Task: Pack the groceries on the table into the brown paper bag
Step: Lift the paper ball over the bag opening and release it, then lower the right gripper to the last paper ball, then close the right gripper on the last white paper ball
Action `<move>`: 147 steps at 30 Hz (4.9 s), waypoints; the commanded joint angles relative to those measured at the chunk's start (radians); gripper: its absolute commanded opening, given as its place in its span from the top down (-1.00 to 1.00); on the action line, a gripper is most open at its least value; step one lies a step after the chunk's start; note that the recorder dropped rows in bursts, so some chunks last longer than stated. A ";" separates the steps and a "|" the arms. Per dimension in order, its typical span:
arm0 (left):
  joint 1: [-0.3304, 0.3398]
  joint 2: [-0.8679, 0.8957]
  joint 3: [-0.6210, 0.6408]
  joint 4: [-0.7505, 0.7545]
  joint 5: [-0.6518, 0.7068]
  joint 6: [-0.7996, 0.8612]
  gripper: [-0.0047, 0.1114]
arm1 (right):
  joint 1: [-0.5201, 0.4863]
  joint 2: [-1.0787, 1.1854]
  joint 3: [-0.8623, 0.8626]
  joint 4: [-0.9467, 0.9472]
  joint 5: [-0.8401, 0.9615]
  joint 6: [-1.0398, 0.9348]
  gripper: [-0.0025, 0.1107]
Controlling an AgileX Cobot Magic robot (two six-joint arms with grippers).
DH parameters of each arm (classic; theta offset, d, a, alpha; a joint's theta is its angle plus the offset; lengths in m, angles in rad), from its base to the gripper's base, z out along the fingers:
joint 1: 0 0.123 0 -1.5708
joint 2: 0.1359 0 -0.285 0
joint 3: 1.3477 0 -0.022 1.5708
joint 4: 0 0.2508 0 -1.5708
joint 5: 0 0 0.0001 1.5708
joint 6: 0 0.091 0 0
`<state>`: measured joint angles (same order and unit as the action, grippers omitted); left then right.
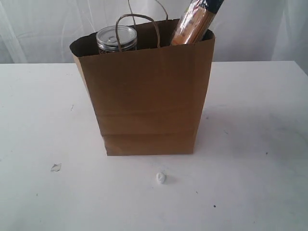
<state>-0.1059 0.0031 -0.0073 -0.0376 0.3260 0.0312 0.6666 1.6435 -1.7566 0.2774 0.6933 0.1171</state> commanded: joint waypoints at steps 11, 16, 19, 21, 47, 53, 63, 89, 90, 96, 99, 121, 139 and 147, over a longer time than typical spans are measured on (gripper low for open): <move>0.002 -0.003 0.007 -0.007 0.007 0.000 0.92 | -0.155 0.146 -0.011 -0.032 0.131 0.019 0.81; 0.002 -0.003 0.007 -0.007 0.007 0.000 0.92 | -0.155 0.146 -0.011 -0.052 0.142 0.019 0.76; 0.002 -0.003 0.007 -0.007 0.007 0.000 0.92 | -0.155 0.146 -0.011 -0.053 0.170 0.019 0.63; 0.002 -0.003 0.007 -0.007 0.007 0.000 0.92 | -0.155 0.146 -0.011 -0.056 0.194 0.019 0.54; 0.002 -0.003 0.007 -0.007 0.007 0.000 0.92 | -0.044 -0.164 0.184 -0.555 0.528 0.169 0.96; 0.002 -0.003 0.007 -0.007 0.007 0.000 0.92 | 0.149 -0.177 0.383 -0.692 0.481 0.304 0.96; 0.002 -0.003 0.007 -0.007 0.007 0.000 0.92 | 0.248 -0.114 0.645 -0.566 0.088 0.337 0.89; 0.002 -0.003 0.007 -0.007 0.007 0.000 0.92 | 0.059 0.240 0.590 -0.271 -0.018 0.309 0.25; 0.002 -0.003 0.007 -0.007 0.007 0.000 0.92 | 0.059 0.244 0.590 -0.277 -0.020 0.309 0.25; 0.002 -0.003 0.007 -0.007 0.007 0.000 0.92 | 0.059 0.262 0.590 -0.277 -0.059 0.306 0.25; 0.002 -0.003 0.007 -0.007 0.007 0.000 0.92 | 0.059 0.269 0.590 -0.277 -0.066 0.306 0.25; 0.002 -0.003 0.007 -0.007 0.007 0.000 0.92 | 0.059 0.301 0.590 -0.292 -0.063 0.279 0.55; 0.002 -0.003 0.007 -0.007 0.007 0.000 0.92 | 0.070 0.145 0.590 -0.230 0.104 0.275 0.55; 0.002 -0.003 0.007 -0.007 0.007 0.000 0.92 | 0.074 0.011 0.590 0.050 0.214 0.066 0.55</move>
<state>-0.1059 0.0031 -0.0073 -0.0376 0.3260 0.0312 0.7339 1.7000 -1.1643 0.2295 0.8865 0.2596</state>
